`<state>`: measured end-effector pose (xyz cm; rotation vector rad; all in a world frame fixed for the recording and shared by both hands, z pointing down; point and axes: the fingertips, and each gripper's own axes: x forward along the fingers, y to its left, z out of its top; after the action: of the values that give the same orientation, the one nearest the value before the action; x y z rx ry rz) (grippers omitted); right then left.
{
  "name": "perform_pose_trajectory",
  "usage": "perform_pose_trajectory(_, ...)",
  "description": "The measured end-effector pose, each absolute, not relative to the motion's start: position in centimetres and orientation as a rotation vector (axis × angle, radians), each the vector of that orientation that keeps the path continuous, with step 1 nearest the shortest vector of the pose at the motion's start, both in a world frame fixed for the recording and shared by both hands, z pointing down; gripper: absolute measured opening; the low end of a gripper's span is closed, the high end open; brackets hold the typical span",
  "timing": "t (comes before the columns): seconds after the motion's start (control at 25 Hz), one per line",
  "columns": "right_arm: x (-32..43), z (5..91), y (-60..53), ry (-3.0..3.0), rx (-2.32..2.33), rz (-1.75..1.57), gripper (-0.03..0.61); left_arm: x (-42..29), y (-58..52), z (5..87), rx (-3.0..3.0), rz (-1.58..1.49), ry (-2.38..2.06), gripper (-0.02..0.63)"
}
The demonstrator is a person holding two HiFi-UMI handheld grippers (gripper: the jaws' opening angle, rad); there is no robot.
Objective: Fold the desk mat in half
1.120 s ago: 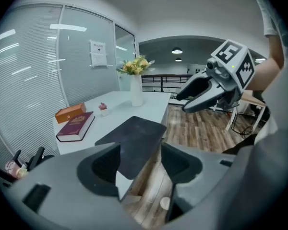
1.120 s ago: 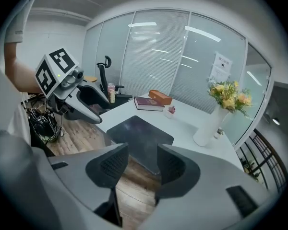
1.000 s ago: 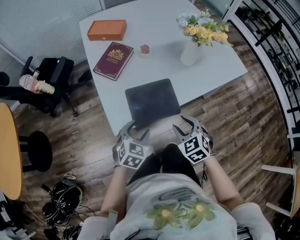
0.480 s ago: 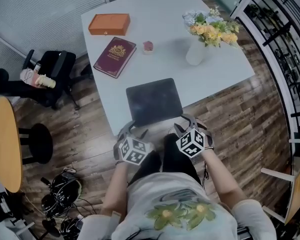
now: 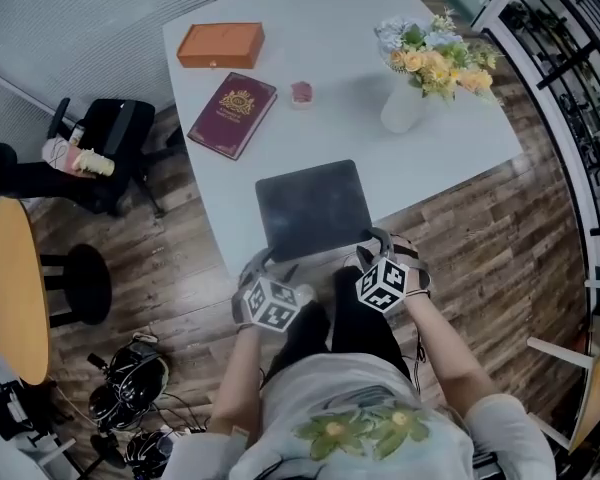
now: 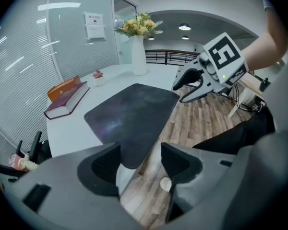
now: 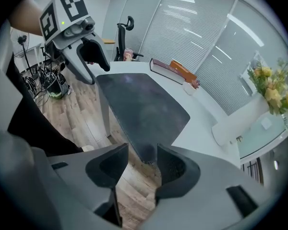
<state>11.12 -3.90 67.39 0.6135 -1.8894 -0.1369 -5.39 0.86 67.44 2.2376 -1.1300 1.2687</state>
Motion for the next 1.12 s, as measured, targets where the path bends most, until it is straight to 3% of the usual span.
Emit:
perform_pose_trajectory(0.44, 11.7, 68.8, -4.8, -1.807, 0.609, -0.284, 0.173, -5.6, 0.8, 69.2, 2.240, 1.345, -1.115, 0.247)
perform_pose_trajectory(0.6, 11.7, 68.9, -4.7, -1.811, 0.606, -0.273, 0.141, -5.8, 0.6, 69.2, 2.252, 1.353, -1.129, 0.247)
perform_pose_trajectory(0.8, 11.6, 68.4, -4.1, -1.824, 0.657, -0.246, 0.057, -5.9, 0.6, 69.3, 2.263, 1.372, -1.133, 0.247)
perform_pose_trajectory(1.12, 11.5, 67.1, -4.4, -1.873, 0.716, -0.131, 0.034, -6.2, 0.4, 69.2, 2.274, 1.364, -1.132, 0.221)
